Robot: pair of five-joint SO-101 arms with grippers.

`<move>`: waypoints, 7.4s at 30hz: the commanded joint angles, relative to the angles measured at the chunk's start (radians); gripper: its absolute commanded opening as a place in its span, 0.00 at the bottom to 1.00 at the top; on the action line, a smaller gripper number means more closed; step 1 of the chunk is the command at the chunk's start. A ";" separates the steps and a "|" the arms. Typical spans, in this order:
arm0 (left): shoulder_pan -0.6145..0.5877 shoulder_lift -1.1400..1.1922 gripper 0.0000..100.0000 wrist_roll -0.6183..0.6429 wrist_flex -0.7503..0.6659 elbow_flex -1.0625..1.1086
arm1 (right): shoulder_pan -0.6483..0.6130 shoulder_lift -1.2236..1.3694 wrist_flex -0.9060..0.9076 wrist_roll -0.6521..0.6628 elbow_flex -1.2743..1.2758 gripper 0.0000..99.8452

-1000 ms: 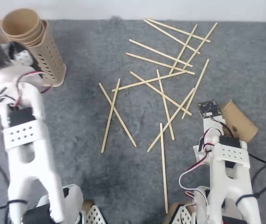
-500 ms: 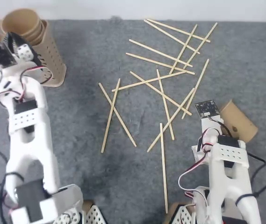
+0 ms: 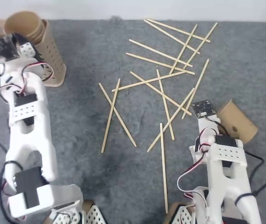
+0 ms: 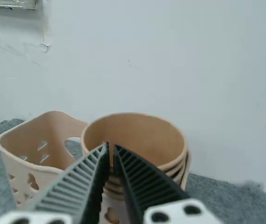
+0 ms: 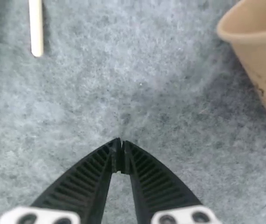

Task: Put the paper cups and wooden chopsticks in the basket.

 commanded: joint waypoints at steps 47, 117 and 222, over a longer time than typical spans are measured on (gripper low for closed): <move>0.017 -0.787 0.01 0.052 1.252 0.048 | 0.085 -0.189 0.050 0.008 -0.003 0.01; 0.066 -0.957 0.01 -0.219 0.882 0.834 | 0.839 0.285 0.834 0.772 -1.178 0.06; -0.250 -1.023 0.01 -0.023 0.802 0.750 | -0.722 1.241 0.832 -0.233 -2.254 0.01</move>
